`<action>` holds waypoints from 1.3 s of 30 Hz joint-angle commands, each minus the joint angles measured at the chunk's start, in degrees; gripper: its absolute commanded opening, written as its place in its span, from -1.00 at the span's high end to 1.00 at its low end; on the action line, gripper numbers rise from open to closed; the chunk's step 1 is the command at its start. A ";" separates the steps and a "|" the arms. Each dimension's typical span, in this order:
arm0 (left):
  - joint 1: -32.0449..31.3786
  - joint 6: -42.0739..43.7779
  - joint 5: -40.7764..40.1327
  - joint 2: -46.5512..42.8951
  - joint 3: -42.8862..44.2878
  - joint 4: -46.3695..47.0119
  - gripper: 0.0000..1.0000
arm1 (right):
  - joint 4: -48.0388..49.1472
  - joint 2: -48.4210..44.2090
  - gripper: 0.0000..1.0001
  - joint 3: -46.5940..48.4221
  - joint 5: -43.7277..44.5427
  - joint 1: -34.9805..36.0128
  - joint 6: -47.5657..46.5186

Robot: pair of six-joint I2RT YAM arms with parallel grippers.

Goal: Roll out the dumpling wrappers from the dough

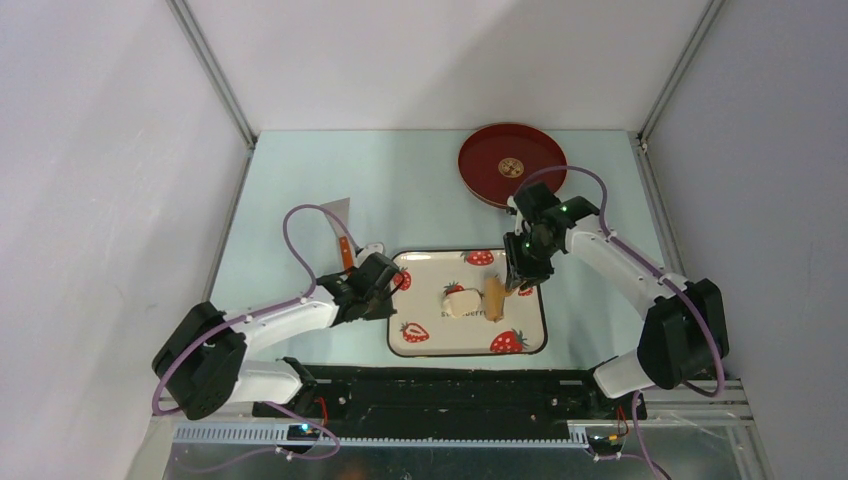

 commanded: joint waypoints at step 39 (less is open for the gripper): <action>-2.17 5.79 -5.81 5.66 2.83 -14.36 0.95 | -0.91 11.07 1.00 15.84 2.50 7.89 -0.09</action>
